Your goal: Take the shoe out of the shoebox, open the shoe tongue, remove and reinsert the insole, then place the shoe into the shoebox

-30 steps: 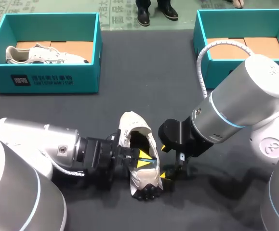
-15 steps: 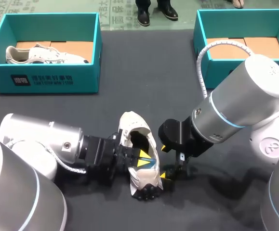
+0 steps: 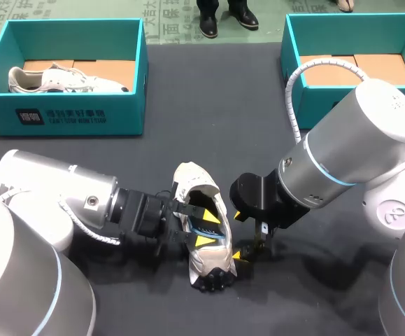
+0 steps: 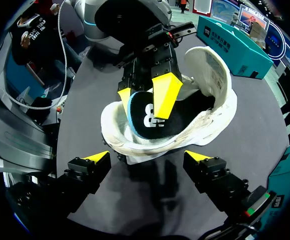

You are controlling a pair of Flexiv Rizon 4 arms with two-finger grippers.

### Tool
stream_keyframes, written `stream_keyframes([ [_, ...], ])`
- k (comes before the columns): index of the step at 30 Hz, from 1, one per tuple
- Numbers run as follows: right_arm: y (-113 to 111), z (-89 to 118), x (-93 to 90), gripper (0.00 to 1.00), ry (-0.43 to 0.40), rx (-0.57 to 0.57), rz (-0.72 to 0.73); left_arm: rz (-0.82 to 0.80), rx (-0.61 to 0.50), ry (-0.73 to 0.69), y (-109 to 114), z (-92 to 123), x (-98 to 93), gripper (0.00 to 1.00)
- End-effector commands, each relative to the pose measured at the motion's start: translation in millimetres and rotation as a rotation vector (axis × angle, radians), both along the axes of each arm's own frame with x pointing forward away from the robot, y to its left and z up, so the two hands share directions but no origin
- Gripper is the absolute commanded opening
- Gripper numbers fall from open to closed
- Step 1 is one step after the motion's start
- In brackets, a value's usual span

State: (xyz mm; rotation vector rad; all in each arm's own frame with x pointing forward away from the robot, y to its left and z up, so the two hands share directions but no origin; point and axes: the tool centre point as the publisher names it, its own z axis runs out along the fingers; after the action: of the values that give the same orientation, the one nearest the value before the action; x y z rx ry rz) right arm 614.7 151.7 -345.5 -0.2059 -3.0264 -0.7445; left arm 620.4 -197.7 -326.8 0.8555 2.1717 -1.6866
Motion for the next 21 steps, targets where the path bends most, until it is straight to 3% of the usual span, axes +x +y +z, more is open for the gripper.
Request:
stream_keyframes([
  [1, 0, -1, -1.4, 1.0, -0.002, 0.002, -0.002, -0.021, 0.026, 0.011, 6, 10, -2.0, 0.34],
  [21, 0, -1, -1.4, 1.0, -0.002, 0.002, -0.002, -0.102, 0.15, 0.048, 24, 4, -6.9, 0.34],
])
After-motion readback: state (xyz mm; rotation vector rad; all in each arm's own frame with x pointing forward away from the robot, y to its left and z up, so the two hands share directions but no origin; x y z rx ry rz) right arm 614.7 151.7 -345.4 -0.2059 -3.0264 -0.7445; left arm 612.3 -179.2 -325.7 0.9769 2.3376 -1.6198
